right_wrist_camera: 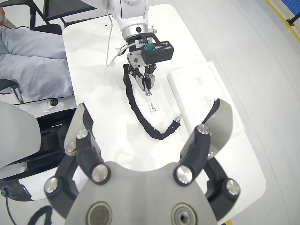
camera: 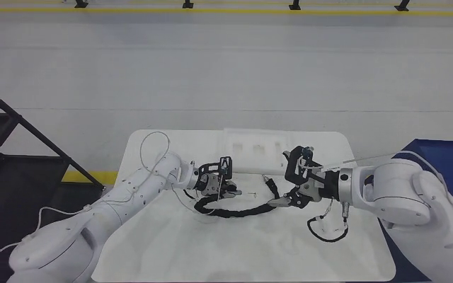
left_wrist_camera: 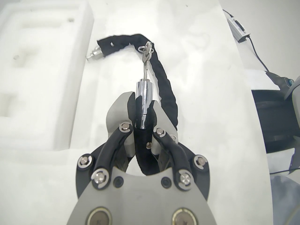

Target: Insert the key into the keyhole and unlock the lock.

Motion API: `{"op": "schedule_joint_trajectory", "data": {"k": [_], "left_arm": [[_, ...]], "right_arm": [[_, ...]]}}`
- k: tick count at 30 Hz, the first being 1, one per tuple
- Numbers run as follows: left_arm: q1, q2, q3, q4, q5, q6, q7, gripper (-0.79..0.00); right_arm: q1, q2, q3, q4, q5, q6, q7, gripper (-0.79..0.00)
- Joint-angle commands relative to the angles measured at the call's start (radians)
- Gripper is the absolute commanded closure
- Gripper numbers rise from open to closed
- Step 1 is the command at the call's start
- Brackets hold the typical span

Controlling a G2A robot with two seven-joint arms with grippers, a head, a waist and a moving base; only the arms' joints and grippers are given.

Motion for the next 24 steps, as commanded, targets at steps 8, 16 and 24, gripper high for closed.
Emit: {"op": "schedule_joint_trajectory", "data": {"k": [8,16,24], "left_arm": [[-0.006,-0.055,0.042,0.072,-0.016,-0.005,-0.017,-0.785],[-0.065,-0.047,0.071,0.073,-0.032,-0.005,0.134,-0.785],[-0.204,0.008,0.093,0.077,-0.042,-0.005,0.282,-0.785]], "right_arm": [[-0.003,-0.003,-0.009,0.016,0.01,-0.003,-0.015,-0.785],[0.022,-0.016,-0.051,0.115,0.084,-0.09,-0.086,-0.785],[0.138,-0.05,-0.123,0.328,0.083,-0.233,-0.219,-0.785]]}}
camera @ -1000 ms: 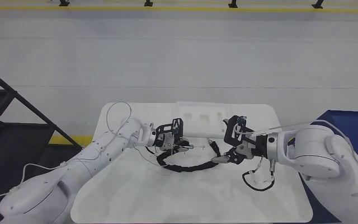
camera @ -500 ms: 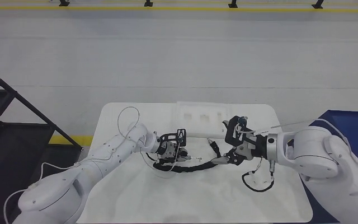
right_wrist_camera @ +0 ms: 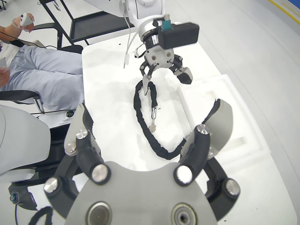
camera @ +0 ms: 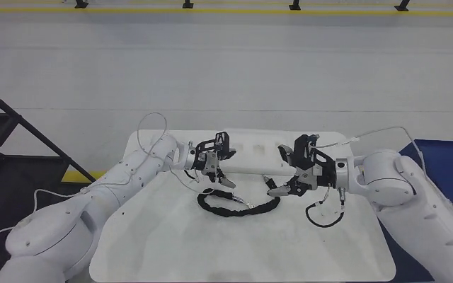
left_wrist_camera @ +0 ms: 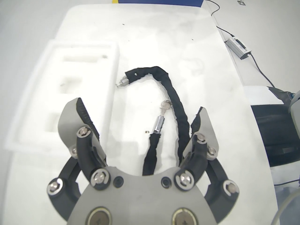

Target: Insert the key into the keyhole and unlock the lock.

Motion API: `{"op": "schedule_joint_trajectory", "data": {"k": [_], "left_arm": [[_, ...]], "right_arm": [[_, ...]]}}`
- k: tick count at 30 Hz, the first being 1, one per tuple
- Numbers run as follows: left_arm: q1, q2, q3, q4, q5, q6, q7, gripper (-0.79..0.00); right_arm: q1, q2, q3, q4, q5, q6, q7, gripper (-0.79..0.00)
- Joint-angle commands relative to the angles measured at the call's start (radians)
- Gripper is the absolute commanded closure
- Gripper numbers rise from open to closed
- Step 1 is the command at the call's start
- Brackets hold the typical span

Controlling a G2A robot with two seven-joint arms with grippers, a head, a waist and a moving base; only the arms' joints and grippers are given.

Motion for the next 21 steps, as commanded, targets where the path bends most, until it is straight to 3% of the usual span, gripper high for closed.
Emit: {"op": "schedule_joint_trajectory", "data": {"k": [1,9,12,21], "left_arm": [[-0.037,0.014,0.008,0.003,-0.022,0.0,0.044,-0.785],[-0.167,0.064,0.034,-0.028,-0.075,0.0,0.074,-0.785],[-0.197,0.082,0.034,-0.046,-0.117,0.0,0.018,-0.785],[-0.271,0.14,0.034,-0.114,-0.336,0.0,-0.167,-0.785]], "right_arm": [[0.04,-0.01,-0.017,0.053,-0.005,-0.052,-0.04,-0.785],[0.217,-0.053,-0.097,0.293,0.002,-0.207,-0.114,-0.785],[0.289,-0.071,-0.135,0.368,0.008,-0.249,-0.11,-0.785],[0.441,-0.101,-0.228,0.48,0.03,-0.249,-0.09,-0.785]]}}
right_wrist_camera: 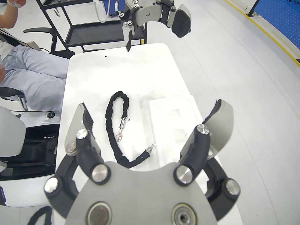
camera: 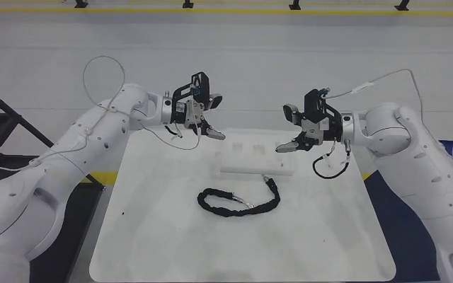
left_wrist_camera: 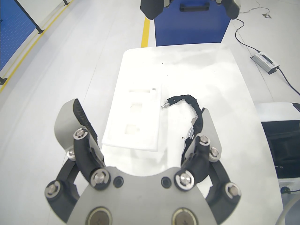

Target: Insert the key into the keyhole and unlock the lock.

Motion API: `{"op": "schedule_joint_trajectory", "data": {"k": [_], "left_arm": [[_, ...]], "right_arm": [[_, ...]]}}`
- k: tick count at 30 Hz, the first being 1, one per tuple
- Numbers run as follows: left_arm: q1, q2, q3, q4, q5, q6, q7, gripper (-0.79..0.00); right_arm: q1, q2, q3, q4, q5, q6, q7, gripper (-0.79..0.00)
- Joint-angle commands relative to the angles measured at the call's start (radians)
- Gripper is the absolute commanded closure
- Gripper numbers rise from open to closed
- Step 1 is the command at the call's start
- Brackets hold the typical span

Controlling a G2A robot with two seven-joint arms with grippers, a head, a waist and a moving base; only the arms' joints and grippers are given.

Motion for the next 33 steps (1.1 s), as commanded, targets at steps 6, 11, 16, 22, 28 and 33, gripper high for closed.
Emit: {"op": "schedule_joint_trajectory", "data": {"k": [6,11,16,22,28,33], "left_arm": [[-0.033,0.044,0.0,-0.053,-0.181,0.0,-0.124,-0.785],[-0.044,0.054,0.0,-0.055,-0.21,0.0,-0.131,-0.784],[-0.044,0.054,0.0,-0.054,-0.21,0.0,-0.129,-0.784],[-0.044,0.054,0.0,-0.054,-0.21,0.0,-0.129,-0.784],[-0.044,0.054,0.0,-0.054,-0.21,0.0,-0.129,-0.784],[-0.044,0.054,0.0,-0.054,-0.21,0.0,-0.129,-0.784]], "right_arm": [[0.067,-0.004,-0.033,0.04,0.025,0.0,-0.014,-0.785],[0.075,-0.003,-0.039,0.043,0.028,0.0,-0.018,-0.785],[0.075,-0.003,-0.039,0.043,0.028,0.0,-0.018,-0.785],[0.075,-0.003,-0.039,0.043,0.028,0.0,-0.018,-0.785],[0.075,-0.003,-0.039,0.043,0.028,0.0,-0.018,-0.785],[0.075,-0.003,-0.039,0.043,0.028,0.0,-0.018,-0.785]]}}
